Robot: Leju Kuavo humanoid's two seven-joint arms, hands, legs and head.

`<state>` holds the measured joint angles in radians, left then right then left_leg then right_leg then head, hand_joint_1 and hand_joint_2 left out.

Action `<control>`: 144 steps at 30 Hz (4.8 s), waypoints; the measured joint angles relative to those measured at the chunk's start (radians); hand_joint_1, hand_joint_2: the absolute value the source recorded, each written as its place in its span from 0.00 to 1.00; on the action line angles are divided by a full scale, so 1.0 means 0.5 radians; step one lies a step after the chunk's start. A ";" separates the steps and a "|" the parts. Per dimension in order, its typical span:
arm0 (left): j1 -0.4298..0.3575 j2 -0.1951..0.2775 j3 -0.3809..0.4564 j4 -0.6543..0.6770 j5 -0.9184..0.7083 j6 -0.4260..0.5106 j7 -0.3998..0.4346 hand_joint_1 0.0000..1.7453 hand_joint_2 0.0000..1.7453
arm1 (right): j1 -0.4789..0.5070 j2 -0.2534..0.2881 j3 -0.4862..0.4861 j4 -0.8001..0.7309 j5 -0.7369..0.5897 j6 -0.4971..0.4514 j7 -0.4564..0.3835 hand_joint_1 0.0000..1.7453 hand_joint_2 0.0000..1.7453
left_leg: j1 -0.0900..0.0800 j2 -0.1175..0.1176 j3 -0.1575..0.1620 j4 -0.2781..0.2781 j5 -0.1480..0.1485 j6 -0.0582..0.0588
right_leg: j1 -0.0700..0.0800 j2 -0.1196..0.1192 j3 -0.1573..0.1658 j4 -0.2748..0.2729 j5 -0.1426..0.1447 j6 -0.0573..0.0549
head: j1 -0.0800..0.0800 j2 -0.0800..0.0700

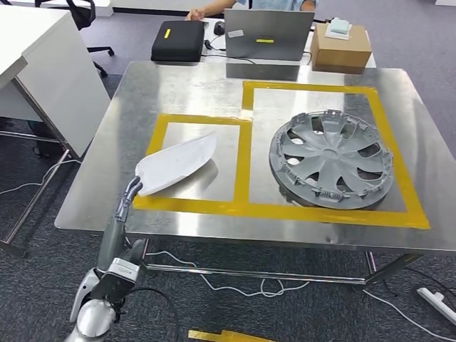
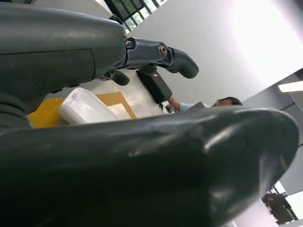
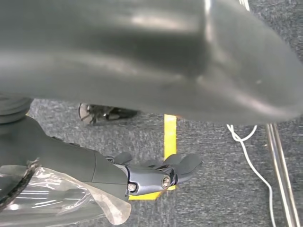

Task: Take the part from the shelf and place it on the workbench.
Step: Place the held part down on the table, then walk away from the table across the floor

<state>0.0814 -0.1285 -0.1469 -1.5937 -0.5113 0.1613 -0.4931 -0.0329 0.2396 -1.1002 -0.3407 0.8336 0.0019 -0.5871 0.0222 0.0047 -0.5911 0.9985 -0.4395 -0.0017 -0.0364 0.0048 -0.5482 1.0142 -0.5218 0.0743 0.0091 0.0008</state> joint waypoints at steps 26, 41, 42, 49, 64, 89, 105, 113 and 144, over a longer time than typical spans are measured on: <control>0.168 -0.278 1.316 0.407 0.560 -0.025 -0.404 0.00 0.00 | 0.027 0.058 -0.156 -0.069 0.088 -0.014 0.075 0.00 0.00 | -0.049 0.012 0.027 -0.048 -0.001 0.086 | 0.055 0.003 -0.233 0.506 -0.251 -0.056 | -0.008 0.000; -0.090 -0.121 2.214 1.938 0.147 0.392 -0.243 0.00 0.00 | 0.042 0.139 -0.312 -0.157 0.204 -0.020 0.239 0.00 0.00 | -0.029 -0.002 -0.193 0.530 -0.352 -0.056 | 0.050 -0.027 0.106 -0.093 -0.006 -0.171 | -0.026 0.000; -0.099 -0.116 2.236 2.012 0.106 0.412 -0.196 0.00 0.00 | 0.041 0.139 -0.325 -0.158 0.212 -0.021 0.242 0.00 0.00 | -0.027 -0.002 -0.178 0.567 -0.353 -0.056 | 0.052 -0.031 0.092 -0.088 0.006 -0.169 | -0.026 0.000; -0.140 -0.078 2.300 2.365 -0.130 0.384 0.029 0.00 0.00 | 0.033 0.137 -0.393 -0.152 0.278 -0.031 0.219 0.00 0.00 | -0.043 -0.009 0.240 -0.027 -0.178 0.006 | 0.061 -0.034 0.001 -0.045 0.068 -0.114 | -0.025 0.000; -0.206 -0.045 2.234 2.581 -0.452 0.249 0.027 0.00 0.00 | 0.002 0.064 -0.457 -0.068 0.355 -0.036 0.197 0.00 0.00 | -0.060 0.008 -0.084 0.001 0.087 0.039 | 0.057 -0.010 0.273 -0.122 -0.121 -0.072 | -0.012 0.000; -0.211 -0.036 2.151 2.650 -0.509 0.217 0.045 0.00 0.00 | -0.001 0.025 -0.459 -0.009 0.385 -0.033 0.183 0.00 0.00 | -0.050 0.010 0.039 -0.070 0.009 0.092 | 0.056 -0.017 -0.176 0.502 -0.216 -0.046 | -0.013 0.000; -0.199 -0.036 2.175 2.655 -0.523 0.187 0.092 0.00 0.00 | -0.022 -0.054 -0.445 0.082 0.479 -0.038 0.180 0.00 0.00 | -0.028 -0.008 -0.105 0.558 -0.237 -0.029 | 0.069 -0.056 0.018 -0.092 0.087 -0.171 | -0.033 0.000; -0.214 -0.039 2.178 2.658 -0.541 0.188 0.091 0.00 0.00 | -0.024 -0.066 -0.435 0.105 0.483 -0.036 0.181 0.00 0.00 | -0.059 -0.001 0.330 -0.108 -0.178 0.064 | 0.064 -0.069 -0.114 -0.055 0.198 -0.092 | -0.033 0.000; -0.210 -0.052 2.203 2.663 -0.552 0.189 0.089 0.00 0.00 | -0.032 -0.105 -0.428 0.138 0.490 -0.036 0.180 0.00 0.00 | -0.038 0.042 0.254 -0.057 -0.169 0.048 | 0.066 -0.167 -0.066 -0.017 0.109 -0.084 | -0.032 0.000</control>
<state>-0.0237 -0.1542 0.9545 -0.2620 -0.7871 0.2559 -0.4485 -0.0489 0.1872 -1.3142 -0.2715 1.0787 -0.0163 -0.4970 0.0031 0.0259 -0.4640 0.9699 -0.5242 0.0223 -0.0034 -0.0785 -0.5812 1.0055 -0.4672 0.0325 -0.0072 0.0008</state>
